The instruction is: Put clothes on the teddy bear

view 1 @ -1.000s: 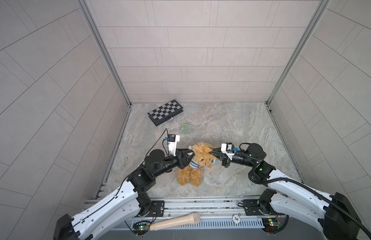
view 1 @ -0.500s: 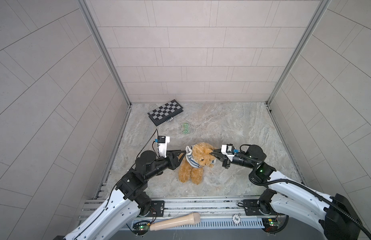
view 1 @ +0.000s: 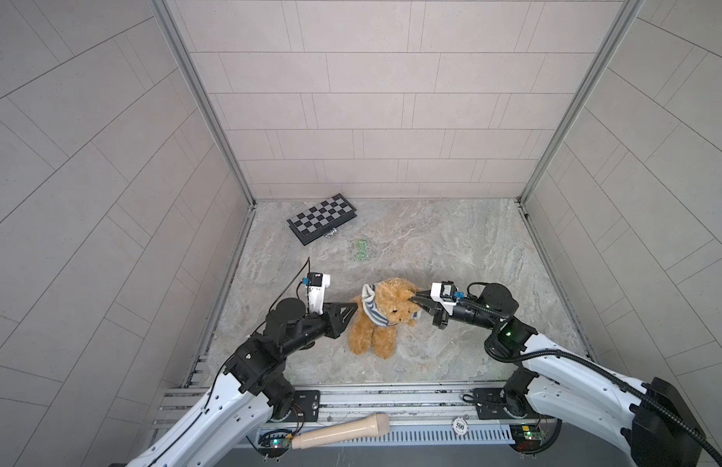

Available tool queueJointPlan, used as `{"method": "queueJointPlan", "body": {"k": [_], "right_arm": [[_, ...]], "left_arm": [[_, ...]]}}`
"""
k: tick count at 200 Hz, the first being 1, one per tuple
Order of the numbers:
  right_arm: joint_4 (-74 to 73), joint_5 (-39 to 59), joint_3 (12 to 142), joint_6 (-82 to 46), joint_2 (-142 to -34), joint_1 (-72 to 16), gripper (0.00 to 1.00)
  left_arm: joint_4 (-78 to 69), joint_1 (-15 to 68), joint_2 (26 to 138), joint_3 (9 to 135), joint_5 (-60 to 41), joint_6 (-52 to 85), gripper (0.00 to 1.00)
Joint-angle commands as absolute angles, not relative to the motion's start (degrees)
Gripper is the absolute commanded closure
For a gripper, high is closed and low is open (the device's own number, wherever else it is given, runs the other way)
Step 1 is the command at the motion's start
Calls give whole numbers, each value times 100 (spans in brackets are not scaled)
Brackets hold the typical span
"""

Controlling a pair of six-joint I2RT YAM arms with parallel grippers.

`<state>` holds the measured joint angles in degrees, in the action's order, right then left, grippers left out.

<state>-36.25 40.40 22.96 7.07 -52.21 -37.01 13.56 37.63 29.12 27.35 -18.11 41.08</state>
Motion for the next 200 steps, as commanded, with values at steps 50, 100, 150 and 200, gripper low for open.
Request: {"method": "queueJointPlan", "body": {"k": [50, 100, 150, 200], "right_arm": [[-4131, 4118, 2342, 757, -5161, -3700, 100], [-4199, 4135, 2339, 730, -5223, -3700, 100], [-4271, 4192, 2347, 695, -5301, -3700, 100], [-4265, 4160, 2364, 704, -5275, -3700, 100]], "left_arm": [[690, 3735, 3562, 2839, -2023, 3983, 64], [274, 3735, 3923, 2890, -2157, 3999, 66], [151, 3734, 4168, 3006, -2096, 4004, 70], [183, 3733, 4395, 3076, -1836, 4051, 85]]}}
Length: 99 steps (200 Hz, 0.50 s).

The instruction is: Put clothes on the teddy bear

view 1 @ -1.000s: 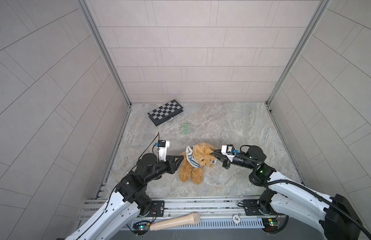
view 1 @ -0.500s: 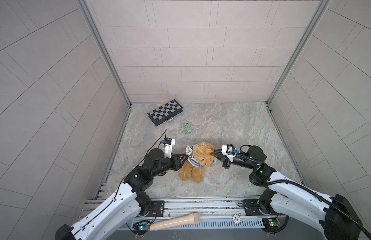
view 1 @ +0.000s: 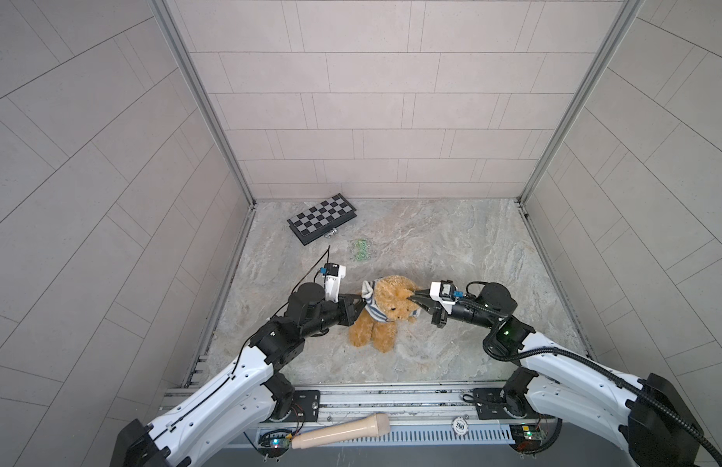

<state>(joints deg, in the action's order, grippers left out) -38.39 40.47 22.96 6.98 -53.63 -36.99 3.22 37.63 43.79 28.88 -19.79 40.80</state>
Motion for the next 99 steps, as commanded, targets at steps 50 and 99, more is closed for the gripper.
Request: {"method": "queueJointPlan", "body": {"k": [50, 99], "right_arm": [[-4359, 3953, 2330, 744, -5247, -3700, 100], [-4836, 3774, 2192, 548, -5299, -3702, 100]], "left_arm": [[513, 3353, 4020, 2523, -1631, 4280, 100], [562, 3057, 3693, 1994, -1565, 4464, 100]]}}
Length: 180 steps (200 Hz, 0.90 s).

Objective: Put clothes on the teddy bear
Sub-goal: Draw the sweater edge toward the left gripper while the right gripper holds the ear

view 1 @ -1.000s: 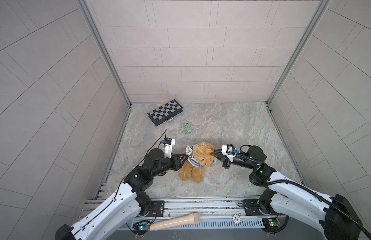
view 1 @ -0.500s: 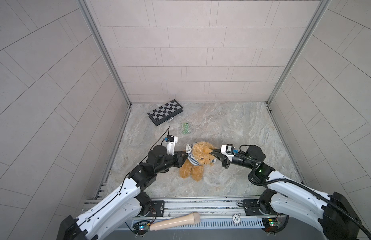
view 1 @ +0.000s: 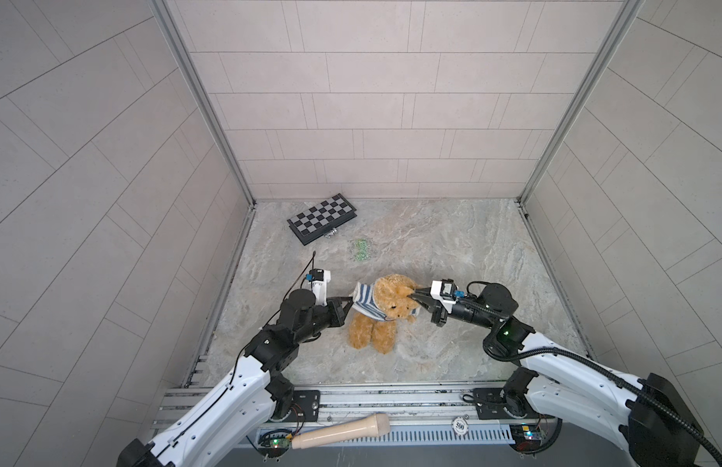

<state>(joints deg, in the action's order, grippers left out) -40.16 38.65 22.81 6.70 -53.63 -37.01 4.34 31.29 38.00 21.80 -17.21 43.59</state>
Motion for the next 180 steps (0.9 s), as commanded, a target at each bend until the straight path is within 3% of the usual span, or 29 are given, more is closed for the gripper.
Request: {"method": "queueJointPlan", "body": {"k": [1, 180], "right_arm": [[-4848, 3772, 2186, 547, -5295, -3701, 100], [-5785, 2827, 1732, 176, -5114, -3700, 100]], "left_arm": [[562, 3058, 3697, 1986, -1565, 4465, 100], [210, 2576, 3335, 886, -1703, 4887, 100]]}}
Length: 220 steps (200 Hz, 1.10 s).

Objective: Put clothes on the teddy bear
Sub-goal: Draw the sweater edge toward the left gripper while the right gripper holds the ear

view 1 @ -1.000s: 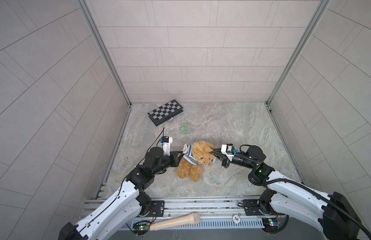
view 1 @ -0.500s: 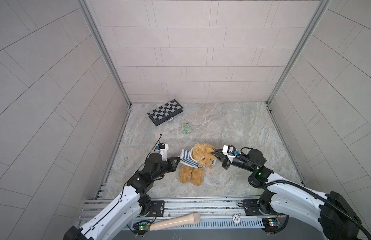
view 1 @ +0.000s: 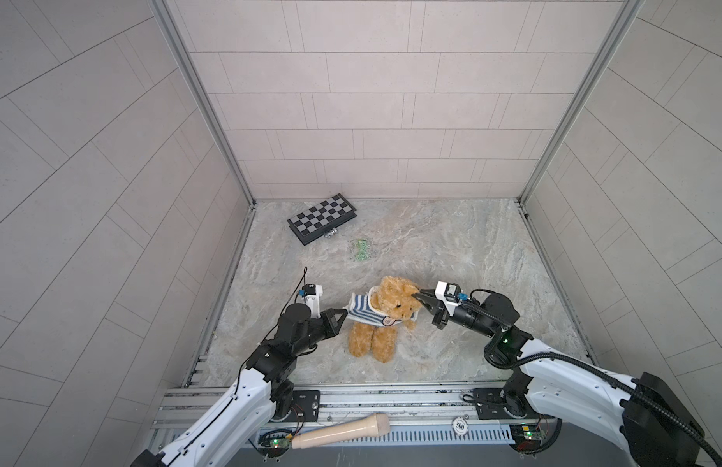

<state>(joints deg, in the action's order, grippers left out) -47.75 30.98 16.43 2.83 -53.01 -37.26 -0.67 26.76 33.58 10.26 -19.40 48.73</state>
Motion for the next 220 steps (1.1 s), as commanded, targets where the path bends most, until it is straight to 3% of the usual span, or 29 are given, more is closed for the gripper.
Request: {"method": "queueJointPlan", "body": {"k": [1, 112, 220], "right_arm": [[-5793, 2824, 1732, 171, -5114, -3700, 100], [-6201, 2470, 1612, 44, -5178, -3705, 100], [-6522, 2749, 1774, -244, -5634, -3709, 100]], "left_arm": [[210, 2575, 3338, 887, -1699, 4887, 100], [259, 2558, 3160, 799, -1568, 4998, 100], [-646, 2577, 3953, 1342, -2454, 4709, 100]]}}
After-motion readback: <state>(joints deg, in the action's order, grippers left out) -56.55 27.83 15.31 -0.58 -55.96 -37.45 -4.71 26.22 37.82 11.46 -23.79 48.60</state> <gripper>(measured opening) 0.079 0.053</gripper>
